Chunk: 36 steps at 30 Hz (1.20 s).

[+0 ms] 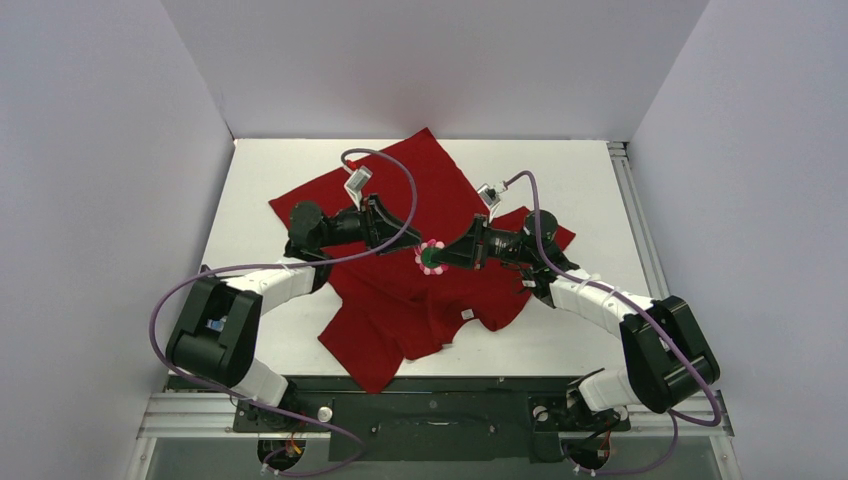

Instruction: Remove the brooch from the garment

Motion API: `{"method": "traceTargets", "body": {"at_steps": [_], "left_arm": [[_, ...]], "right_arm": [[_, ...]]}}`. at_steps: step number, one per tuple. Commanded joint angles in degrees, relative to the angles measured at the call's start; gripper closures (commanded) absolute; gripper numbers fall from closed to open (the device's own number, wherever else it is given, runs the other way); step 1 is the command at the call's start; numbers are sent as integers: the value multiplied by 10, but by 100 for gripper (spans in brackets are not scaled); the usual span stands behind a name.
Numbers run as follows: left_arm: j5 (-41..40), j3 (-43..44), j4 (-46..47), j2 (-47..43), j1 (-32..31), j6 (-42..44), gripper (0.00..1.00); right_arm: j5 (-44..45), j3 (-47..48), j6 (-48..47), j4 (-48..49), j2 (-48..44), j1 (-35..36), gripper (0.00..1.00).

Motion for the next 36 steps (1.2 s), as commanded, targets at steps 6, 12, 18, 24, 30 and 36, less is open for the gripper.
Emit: {"method": "traceTargets", "body": {"at_steps": [6,12,18,24,30,36], "left_arm": [[16,-14,-62,-31,-9,60,62],[21,-13,-39,-28,-16,42,69],[33,-17,1,-21,-32,13,69],[37,-16,13,-13,-41,0,77],[30,-20,4,-19,-25,4,91],[32,-25,4,-22,-10,-8,89]], "right_arm": [[-16,11,26,94,-13,9,100],[-16,13,29,99,-10,13,100],[-12,14,24,93,-10,13,100],[-12,14,21,90,-10,13,100],[-10,14,8,67,-13,10,100],[-7,15,10,69,-12,5,100]]}}
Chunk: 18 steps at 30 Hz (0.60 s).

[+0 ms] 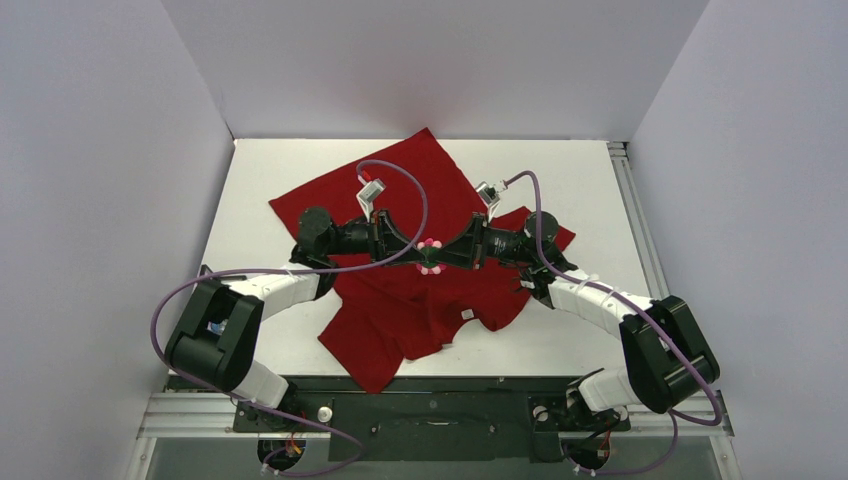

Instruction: Remove the brooch from the garment

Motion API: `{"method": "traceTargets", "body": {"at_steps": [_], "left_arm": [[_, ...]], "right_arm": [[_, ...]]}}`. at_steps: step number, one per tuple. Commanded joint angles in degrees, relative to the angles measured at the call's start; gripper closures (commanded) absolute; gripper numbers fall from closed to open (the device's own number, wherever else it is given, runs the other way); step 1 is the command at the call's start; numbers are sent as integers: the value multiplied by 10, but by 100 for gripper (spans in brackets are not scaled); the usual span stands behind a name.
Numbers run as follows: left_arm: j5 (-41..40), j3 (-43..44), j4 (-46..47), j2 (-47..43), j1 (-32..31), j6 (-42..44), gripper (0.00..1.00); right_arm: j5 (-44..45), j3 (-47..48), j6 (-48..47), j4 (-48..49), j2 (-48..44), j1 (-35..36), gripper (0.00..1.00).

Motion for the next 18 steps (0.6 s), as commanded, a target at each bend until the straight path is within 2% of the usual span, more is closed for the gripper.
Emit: {"method": "traceTargets", "body": {"at_steps": [1,2,4,7,10,13,16,18], "left_arm": [[2,-7,40,-12,18,-6,81],[2,-8,54,-13,18,-16,75],[2,-9,67,-12,18,-25,71],[-4,-10,71,-14,22,-28,74],[-4,-11,80,-11,23,-32,82],[-2,-10,97,-7,21,-45,85],[-4,-8,104,-4,13,-48,74],[-6,-5,97,-3,8,-44,70]], "right_arm": [[0,15,-13,23,-12,-3,100],[0,15,-12,23,-10,-3,100],[-2,16,-10,26,-10,-2,100],[-3,15,-7,32,-9,-2,100],[-3,15,-3,35,-10,-2,100],[-2,14,-1,38,-10,-2,100],[-2,14,0,39,-10,0,100],[-2,15,2,40,-8,1,100]]}}
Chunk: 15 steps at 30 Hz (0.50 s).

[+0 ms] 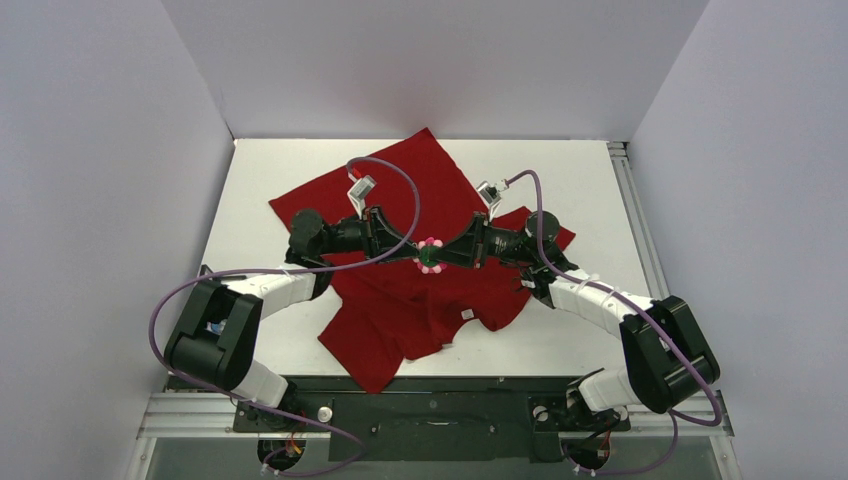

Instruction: Remove the brooch from the garment

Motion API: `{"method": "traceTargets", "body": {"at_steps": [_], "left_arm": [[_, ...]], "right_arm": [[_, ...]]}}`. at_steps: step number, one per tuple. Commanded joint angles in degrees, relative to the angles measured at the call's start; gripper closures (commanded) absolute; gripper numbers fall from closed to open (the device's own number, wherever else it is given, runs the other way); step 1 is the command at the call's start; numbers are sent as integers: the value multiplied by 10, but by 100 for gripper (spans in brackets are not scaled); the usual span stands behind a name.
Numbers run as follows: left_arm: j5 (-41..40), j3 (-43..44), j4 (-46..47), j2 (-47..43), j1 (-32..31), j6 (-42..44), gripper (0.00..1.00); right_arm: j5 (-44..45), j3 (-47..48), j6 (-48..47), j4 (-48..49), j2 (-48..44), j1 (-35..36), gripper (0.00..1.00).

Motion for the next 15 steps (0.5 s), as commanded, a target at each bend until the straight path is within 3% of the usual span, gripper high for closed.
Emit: {"method": "traceTargets", "body": {"at_steps": [1,6,11,15], "left_arm": [[-4,5,32,-1,-11,1,69],[-3,15,5,1,-14,16,79],[3,17,-5,0,-7,17,100],[0,27,-95,-13,22,57,100]], "right_arm": [[-2,16,-3,40,-8,2,100],[-3,16,1,45,-9,3,100],[0,16,-7,34,-10,1,100],[13,29,-51,-43,-14,-12,73]]}}
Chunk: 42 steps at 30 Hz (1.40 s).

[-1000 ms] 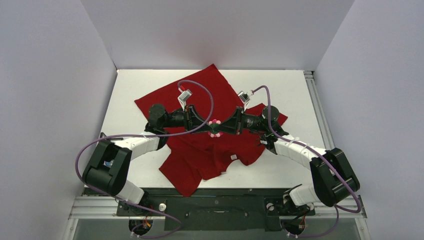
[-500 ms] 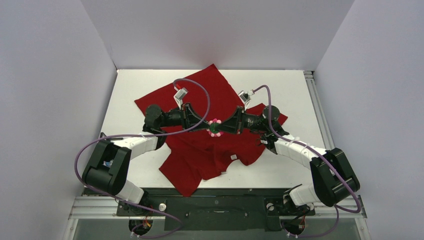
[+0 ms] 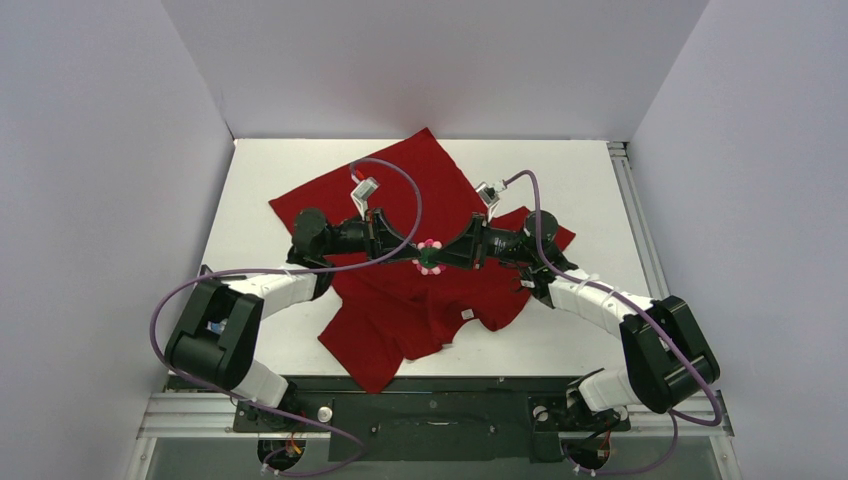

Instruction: Remove the brooch from the garment

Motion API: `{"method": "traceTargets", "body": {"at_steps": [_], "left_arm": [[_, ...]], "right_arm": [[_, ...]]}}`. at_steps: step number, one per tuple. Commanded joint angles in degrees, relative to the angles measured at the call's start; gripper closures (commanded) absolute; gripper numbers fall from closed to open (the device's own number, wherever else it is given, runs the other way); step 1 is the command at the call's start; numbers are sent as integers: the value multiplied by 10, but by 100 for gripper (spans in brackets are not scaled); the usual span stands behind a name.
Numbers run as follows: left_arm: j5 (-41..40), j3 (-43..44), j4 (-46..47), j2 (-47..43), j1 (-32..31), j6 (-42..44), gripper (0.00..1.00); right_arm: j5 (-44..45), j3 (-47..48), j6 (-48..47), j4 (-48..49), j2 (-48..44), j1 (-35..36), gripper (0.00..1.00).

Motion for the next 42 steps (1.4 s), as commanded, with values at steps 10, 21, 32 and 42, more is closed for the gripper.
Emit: {"method": "traceTargets", "body": {"at_steps": [10,21,32,42], "left_arm": [[-173,152,-716,-68,123,473,100],[-651,222,-983,-79,218,657,100],[-872,158,-896,-83,330,781,100],[-953,112,-796,-45,352,857,100]], "right_arm": [[52,62,-157,-228,-32,-69,38],[98,122,-327,-411,-39,-81,36],[112,152,-371,-477,-20,-80,28],[114,160,-391,-505,-9,-77,28]]}}
